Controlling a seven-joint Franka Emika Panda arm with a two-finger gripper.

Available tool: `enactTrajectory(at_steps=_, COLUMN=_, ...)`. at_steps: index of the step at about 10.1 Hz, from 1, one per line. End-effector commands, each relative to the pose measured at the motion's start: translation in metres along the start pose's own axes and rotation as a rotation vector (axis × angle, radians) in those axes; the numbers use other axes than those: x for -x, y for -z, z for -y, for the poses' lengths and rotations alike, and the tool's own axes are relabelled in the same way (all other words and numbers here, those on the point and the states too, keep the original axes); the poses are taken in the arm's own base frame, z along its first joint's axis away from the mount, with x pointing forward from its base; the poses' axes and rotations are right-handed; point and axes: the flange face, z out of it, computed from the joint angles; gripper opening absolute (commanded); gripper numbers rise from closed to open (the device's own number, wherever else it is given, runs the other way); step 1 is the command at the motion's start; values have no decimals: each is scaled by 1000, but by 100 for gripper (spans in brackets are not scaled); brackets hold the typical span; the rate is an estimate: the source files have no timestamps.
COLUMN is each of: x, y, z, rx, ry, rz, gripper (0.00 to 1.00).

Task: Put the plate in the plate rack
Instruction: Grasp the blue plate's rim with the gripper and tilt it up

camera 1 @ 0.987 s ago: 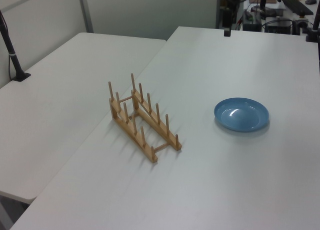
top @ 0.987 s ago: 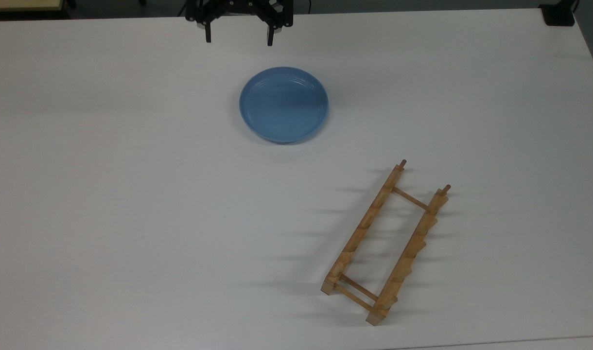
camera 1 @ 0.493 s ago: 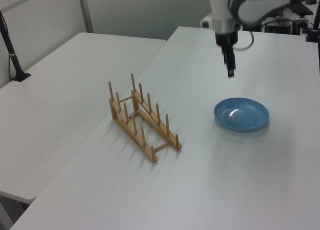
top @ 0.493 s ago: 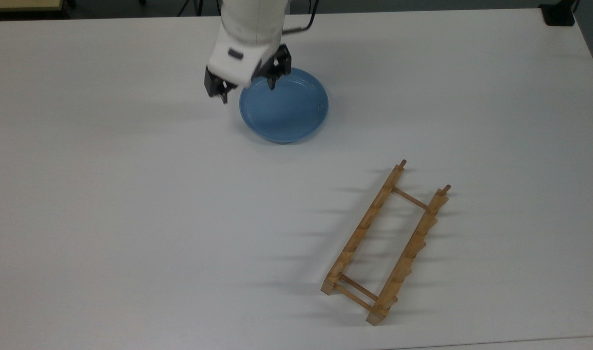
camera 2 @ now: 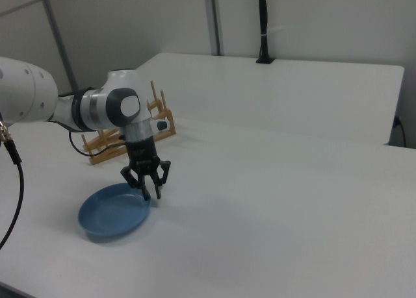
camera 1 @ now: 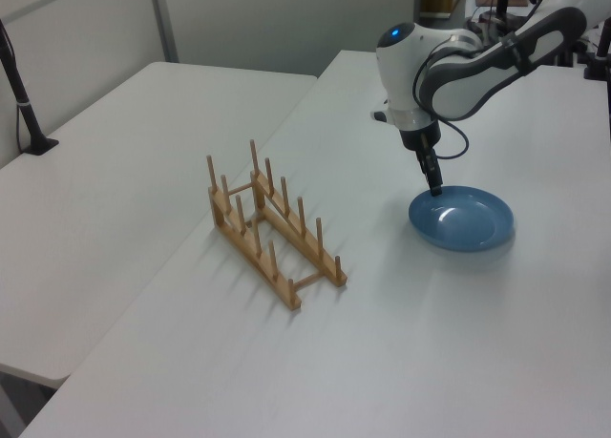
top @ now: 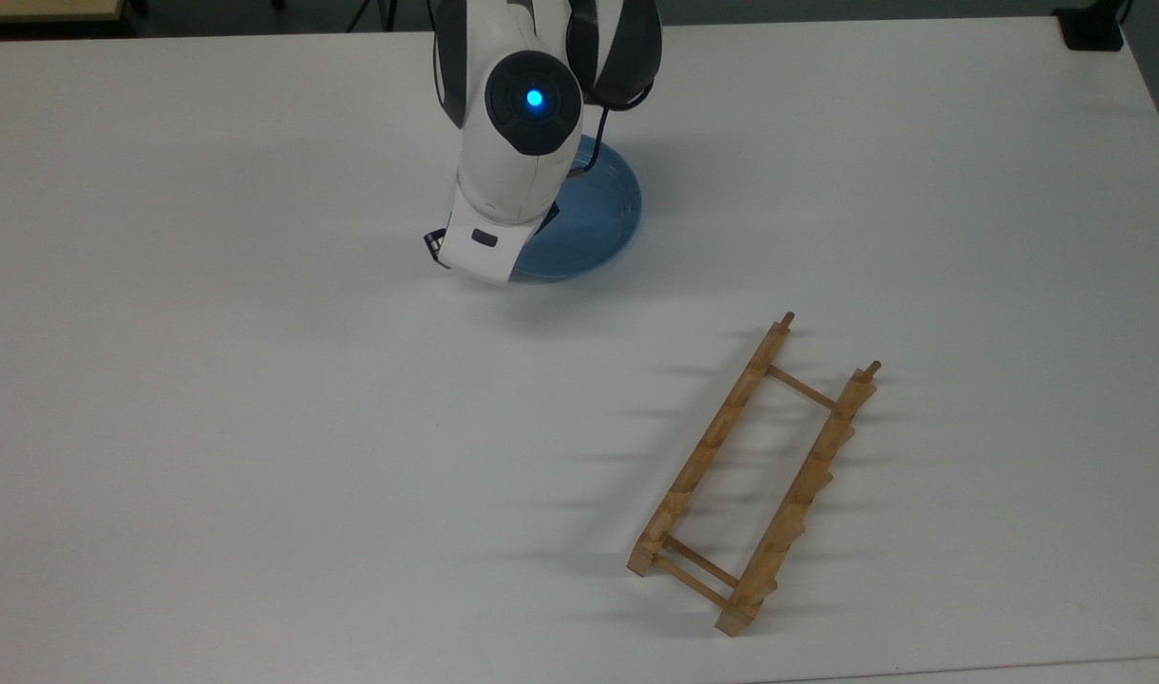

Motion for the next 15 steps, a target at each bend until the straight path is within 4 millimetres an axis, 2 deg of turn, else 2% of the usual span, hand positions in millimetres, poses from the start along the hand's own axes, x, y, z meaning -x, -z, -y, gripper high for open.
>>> enactTrajectory(at_steps=1, x=1, y=10, z=1, rx=23, ry=22, rz=-20, gripper=10)
enactTrajectory(at_steps=2, x=0, y=8, z=2, rx=22, ry=24, rz=-17, gripper=9)
enactTrajectory(at_steps=4, x=-1, y=10, z=3, rx=22, ry=25, rz=-18, gripper=0)
enactTrajectory(at_steps=5, x=-1, y=25, z=1, rx=31, ry=20, rz=-35, gripper=0)
enactTrajectory(at_steps=7, x=11, y=83, z=6, rx=40, ry=16, rz=-64, gripper=0)
enactTrajectory(at_steps=8, x=8, y=93, z=16, rx=42, ry=33, rz=-65, gripper=0)
enactTrajectory(at_steps=10, x=4, y=88, z=20, rx=40, ry=38, rz=-58, gripper=0)
enactTrajectory(at_steps=12, x=-3, y=69, z=20, rx=31, ry=42, rz=-30, gripper=0)
enactTrajectory(at_steps=13, x=-3, y=74, z=19, rx=32, ry=38, rz=-39, gripper=0)
enactTrajectory(at_steps=15, x=0, y=123, z=15, rx=27, ry=5, rz=-123, gripper=0)
